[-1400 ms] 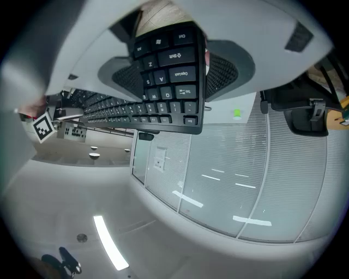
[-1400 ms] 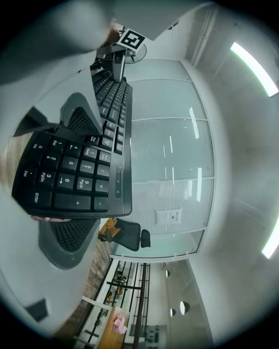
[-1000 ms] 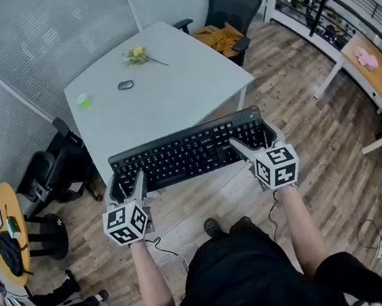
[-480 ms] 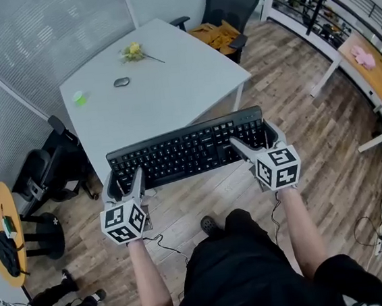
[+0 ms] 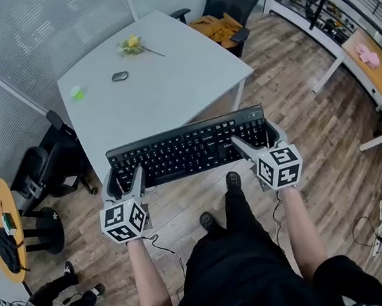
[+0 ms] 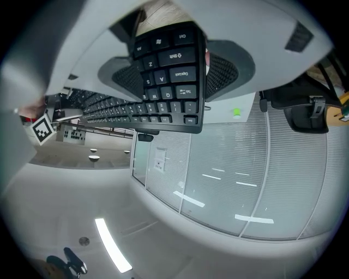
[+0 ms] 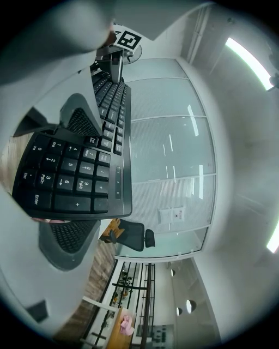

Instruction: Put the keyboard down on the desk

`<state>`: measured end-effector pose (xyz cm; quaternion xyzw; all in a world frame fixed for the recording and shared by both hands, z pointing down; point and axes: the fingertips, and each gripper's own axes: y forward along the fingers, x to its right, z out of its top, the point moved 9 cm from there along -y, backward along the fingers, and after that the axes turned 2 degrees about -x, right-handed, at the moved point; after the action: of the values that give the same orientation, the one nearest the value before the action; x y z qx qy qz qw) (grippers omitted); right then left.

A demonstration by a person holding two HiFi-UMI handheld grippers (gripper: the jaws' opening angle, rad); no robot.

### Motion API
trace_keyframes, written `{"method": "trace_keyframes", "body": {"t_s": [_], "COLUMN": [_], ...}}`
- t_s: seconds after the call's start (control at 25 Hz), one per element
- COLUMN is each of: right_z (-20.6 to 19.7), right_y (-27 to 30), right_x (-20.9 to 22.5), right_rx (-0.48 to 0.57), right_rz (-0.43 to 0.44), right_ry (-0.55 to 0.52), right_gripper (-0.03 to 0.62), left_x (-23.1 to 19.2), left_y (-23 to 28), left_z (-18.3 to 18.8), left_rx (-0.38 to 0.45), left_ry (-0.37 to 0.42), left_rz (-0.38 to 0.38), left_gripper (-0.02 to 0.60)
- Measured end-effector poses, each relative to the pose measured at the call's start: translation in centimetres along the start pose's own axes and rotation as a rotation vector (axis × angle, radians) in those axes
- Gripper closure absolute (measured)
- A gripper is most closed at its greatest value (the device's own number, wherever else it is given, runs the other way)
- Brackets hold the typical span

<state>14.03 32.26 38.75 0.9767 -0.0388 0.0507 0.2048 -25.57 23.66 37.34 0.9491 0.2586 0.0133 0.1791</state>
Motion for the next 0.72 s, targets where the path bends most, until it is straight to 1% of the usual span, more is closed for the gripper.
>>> {"method": "trace_keyframes", "body": {"t_s": [0.16, 0.36, 0.6, 0.72], "right_z": [0.9, 4.6, 5.0, 4.8], "right_y": [1.7, 5.7, 8.2, 8.9], "right_x": [1.1, 4.3, 6.7, 7.3], "right_rx": [-0.003, -0.018, 0.000, 0.019], "right_rz": [0.024, 0.057, 0.082, 0.094], "right_ry": [0.000, -0.007, -0.002, -0.001], "right_gripper": [0.120, 0.120, 0.120, 0.120], "left_x": [0.2, 0.8, 1.8, 2.0], "left_y": [1.2, 5.2, 7.7, 8.1], "left_z": [0.8, 3.9, 4.6, 4.5], "left_rx": [-0.001, -0.016, -0.002, 0.014], "left_ry": [-0.002, -0.017, -0.001, 0.014], "left_rz": [0.025, 0.057, 0.083, 0.093], "left_gripper": [0.241, 0.241, 0.241, 0.241]}}
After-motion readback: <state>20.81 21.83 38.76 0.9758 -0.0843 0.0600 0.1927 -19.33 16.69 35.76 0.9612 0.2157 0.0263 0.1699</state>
